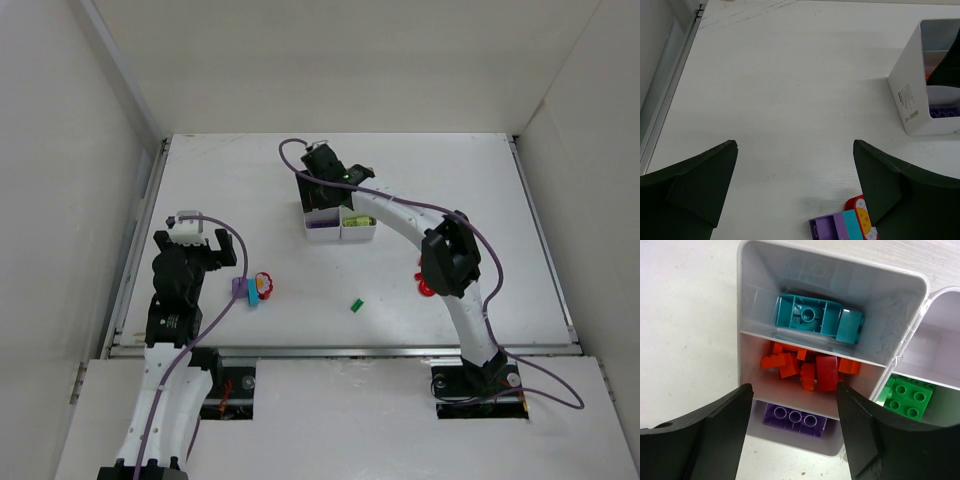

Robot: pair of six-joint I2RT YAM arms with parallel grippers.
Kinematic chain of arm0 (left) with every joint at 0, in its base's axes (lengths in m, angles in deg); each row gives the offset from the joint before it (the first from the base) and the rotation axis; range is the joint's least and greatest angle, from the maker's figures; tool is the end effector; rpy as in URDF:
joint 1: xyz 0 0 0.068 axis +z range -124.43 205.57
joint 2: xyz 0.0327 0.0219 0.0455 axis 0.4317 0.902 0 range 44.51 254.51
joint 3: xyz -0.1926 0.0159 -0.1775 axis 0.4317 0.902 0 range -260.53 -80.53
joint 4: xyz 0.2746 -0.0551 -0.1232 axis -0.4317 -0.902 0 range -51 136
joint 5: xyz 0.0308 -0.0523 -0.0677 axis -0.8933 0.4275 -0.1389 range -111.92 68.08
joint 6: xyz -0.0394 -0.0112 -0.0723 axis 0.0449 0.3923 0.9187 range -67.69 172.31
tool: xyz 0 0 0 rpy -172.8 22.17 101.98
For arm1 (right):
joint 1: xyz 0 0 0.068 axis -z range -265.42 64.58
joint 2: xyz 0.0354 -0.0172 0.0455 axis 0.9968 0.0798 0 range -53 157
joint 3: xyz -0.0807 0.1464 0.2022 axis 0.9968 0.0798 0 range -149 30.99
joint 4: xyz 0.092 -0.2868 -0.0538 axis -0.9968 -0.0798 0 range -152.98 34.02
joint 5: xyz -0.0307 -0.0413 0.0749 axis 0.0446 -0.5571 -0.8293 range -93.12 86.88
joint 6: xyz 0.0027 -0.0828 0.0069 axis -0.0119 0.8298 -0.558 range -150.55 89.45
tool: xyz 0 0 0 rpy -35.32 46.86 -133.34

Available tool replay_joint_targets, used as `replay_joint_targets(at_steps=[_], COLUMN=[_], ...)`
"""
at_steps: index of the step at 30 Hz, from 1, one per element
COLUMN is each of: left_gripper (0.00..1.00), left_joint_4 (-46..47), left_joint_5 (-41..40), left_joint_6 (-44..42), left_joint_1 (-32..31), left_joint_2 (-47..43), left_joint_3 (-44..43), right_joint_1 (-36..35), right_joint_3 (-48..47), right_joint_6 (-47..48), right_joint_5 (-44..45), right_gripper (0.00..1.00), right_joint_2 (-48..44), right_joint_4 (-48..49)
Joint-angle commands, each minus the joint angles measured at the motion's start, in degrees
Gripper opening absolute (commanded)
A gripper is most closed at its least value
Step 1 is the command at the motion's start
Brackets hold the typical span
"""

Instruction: Sort the legos into containers by color

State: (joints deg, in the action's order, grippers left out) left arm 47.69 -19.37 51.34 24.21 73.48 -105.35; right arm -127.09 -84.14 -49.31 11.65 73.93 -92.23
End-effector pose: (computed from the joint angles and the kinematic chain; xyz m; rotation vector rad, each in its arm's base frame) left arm 0.2404 -0.0089 0.2686 0.0672 1.6125 -0.0412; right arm 0.4355 0.3629 0.2077 -0.3565 2.3551 0.1926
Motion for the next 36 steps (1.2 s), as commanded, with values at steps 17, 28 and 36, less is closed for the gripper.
replay_joint_targets(at_steps=[17, 28, 36], left_gripper=[1.0, 1.0, 1.0], left_joint_4=[1.6, -10.6, -14.3], left_joint_5=[3.8, 8.2, 4.8], left_joint_6=[-1.9, -14.6, -19.2], left_joint_1=[0.3, -1.6, -1.6], left_joint_2=[-0.8, 6.3, 10.7], left_joint_3=[-1.5, -15.2, -20.3], right_joint_1=[0.6, 19.4, 23.7], right_joint_3=[10.3, 48.8, 52.6], right_joint_6=[3.6, -15.7, -16.9], right_joint_5=[3.1, -2.2, 1.8], right_gripper=[0.82, 0.99, 0.99], right_joint_2=[-23.4, -49.0, -51.8], right_joint_4=[1.4, -0.7, 2.1])
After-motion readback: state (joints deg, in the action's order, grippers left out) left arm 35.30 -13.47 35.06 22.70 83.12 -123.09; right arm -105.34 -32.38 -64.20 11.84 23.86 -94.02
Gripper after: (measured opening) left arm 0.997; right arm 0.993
